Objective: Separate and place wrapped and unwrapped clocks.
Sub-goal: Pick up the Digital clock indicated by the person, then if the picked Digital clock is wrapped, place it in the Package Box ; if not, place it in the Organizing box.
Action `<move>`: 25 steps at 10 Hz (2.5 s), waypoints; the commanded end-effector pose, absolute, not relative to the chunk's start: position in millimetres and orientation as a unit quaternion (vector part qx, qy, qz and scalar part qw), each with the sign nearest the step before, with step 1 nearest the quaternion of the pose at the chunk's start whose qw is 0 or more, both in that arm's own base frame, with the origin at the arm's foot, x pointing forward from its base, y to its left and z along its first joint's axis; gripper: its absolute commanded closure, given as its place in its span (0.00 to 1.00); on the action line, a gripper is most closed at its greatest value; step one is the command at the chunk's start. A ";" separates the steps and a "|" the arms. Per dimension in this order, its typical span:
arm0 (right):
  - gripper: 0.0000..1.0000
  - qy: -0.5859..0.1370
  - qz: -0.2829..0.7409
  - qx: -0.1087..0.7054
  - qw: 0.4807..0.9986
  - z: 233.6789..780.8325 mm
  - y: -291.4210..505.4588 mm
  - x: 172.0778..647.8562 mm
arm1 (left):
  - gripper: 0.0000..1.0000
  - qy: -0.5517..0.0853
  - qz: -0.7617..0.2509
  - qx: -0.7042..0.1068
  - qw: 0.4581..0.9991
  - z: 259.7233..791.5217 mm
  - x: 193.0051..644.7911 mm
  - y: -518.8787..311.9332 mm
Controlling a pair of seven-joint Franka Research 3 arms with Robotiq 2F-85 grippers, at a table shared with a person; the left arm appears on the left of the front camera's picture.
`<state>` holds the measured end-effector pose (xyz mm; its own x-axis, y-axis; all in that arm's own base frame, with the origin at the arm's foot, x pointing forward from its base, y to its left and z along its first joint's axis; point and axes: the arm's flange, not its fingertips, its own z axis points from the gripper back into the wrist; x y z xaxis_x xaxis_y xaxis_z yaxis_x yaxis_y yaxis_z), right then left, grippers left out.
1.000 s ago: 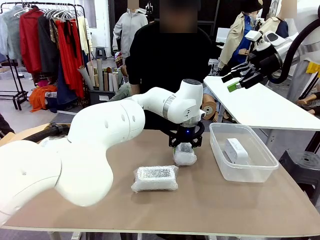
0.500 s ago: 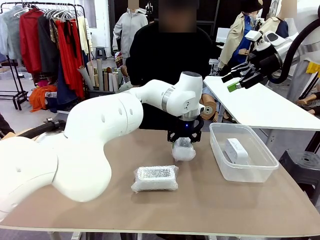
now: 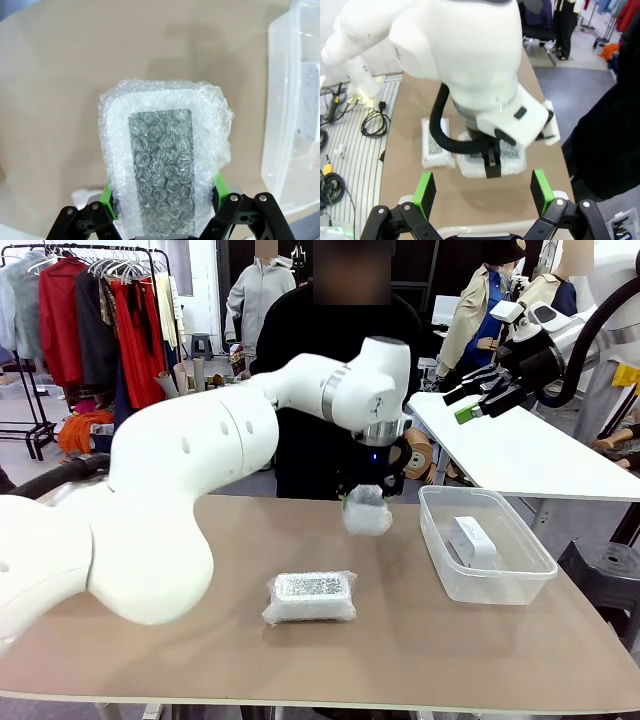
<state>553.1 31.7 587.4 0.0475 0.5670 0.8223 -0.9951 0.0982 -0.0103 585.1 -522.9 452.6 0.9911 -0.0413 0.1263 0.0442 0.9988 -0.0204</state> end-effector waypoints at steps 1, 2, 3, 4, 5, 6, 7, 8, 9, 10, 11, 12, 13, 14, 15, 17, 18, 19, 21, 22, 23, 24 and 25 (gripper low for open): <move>0.00 -0.351 0.600 0.305 0.651 588.1 31.4 551.7 | 1.00 -0.071 -0.024 -0.002 0.997 480.0 565.2 -499.2; 0.00 -0.351 0.600 0.305 0.651 588.1 31.4 551.7 | 1.00 -0.072 -0.009 0.011 0.997 500.2 558.7 -490.6; 0.00 -0.351 0.600 0.305 0.651 588.1 31.4 551.7 | 1.00 -0.077 -0.011 0.013 0.997 510.3 556.9 -485.5; 0.00 -0.351 0.600 0.305 0.651 588.1 31.4 551.7 | 1.00 -0.084 -0.014 0.013 0.996 526.7 552.8 -480.6; 0.00 -0.351 0.600 0.305 0.651 588.1 31.4 551.7 | 1.00 -0.088 -0.023 0.009 0.996 540.9 548.0 -479.4; 0.00 -0.351 0.600 0.305 0.651 588.1 31.4 551.7 | 1.00 -0.092 -0.031 0.012 0.995 555.0 542.0 -478.3; 0.00 -0.351 0.600 0.305 0.651 588.1 31.4 551.7 | 1.00 -0.101 -0.033 0.014 0.994 567.7 534.9 -478.6; 0.00 -0.351 0.600 0.305 0.651 588.1 31.4 551.7 | 1.00 -0.113 -0.036 0.016 0.993 582.7 528.3 -477.2; 0.00 -0.351 0.600 0.305 0.651 588.1 31.4 551.7 | 1.00 -0.122 -0.034 0.025 0.992 595.3 522.8 -477.3; 0.00 -0.351 0.600 0.305 0.651 588.1 31.4 551.7 | 1.00 -0.128 -0.033 0.028 0.991 608.0 518.7 -476.9; 0.00 -0.351 0.600 0.305 0.651 588.1 31.4 551.7 | 1.00 -0.131 -0.026 0.028 0.991 620.2 517.7 -474.9; 0.00 -0.351 0.600 0.305 0.651 588.1 31.4 551.7 | 1.00 -0.140 -0.028 0.015 0.990 636.2 513.3 -469.6; 0.00 -0.351 0.600 0.305 0.651 588.1 31.4 551.7 | 1.00 -0.142 -0.029 0.018 0.989 644.2 511.0 -467.5; 0.00 -0.351 0.600 0.305 0.651 588.1 31.4 551.7 | 1.00 -0.146 -0.031 0.019 0.989 647.6 510.5 -466.0; 0.00 -0.351 0.600 0.305 0.651 588.1 31.4 551.7 | 1.00 -0.158 -0.036 0.023 0.987 645.6 507.0 -464.8; 0.00 -0.351 0.600 0.305 0.651 588.1 31.4 551.7 | 1.00 -0.139 -0.026 0.006 0.990 650.5 517.3 -475.4; 0.00 -0.351 0.600 0.305 0.651 588.1 31.4 551.7 | 1.00 -0.139 -0.026 0.006 0.990 650.5 517.3 -475.4; 0.00 -0.351 0.600 0.305 0.651 588.1 31.4 551.7 | 1.00 -0.139 -0.026 0.006 0.990 650.5 517.3 -475.4; 0.00 -0.351 0.600 0.305 0.651 588.1 31.4 551.7 | 1.00 -0.139 -0.026 0.006 0.990 650.5 517.3 -475.4; 0.00 -0.351 0.600 0.305 0.651 588.1 31.4 551.7 | 1.00 -0.139 -0.026 0.006 0.990 650.5 517.3 -475.4; 0.00 -0.351 0.600 0.305 0.651 588.1 31.4 551.7 | 1.00 -0.139 -0.026 0.006 0.990 650.5 517.3 -475.4; 0.00 -0.351 0.600 0.305 0.651 588.1 31.4 551.7 | 1.00 -0.139 -0.026 0.006 0.990 650.5 517.3 -475.4; 0.00 -0.351 0.600 0.305 0.651 588.1 31.4 551.7 | 1.00 -0.139 -0.026 0.006 0.990 650.5 517.3 -475.4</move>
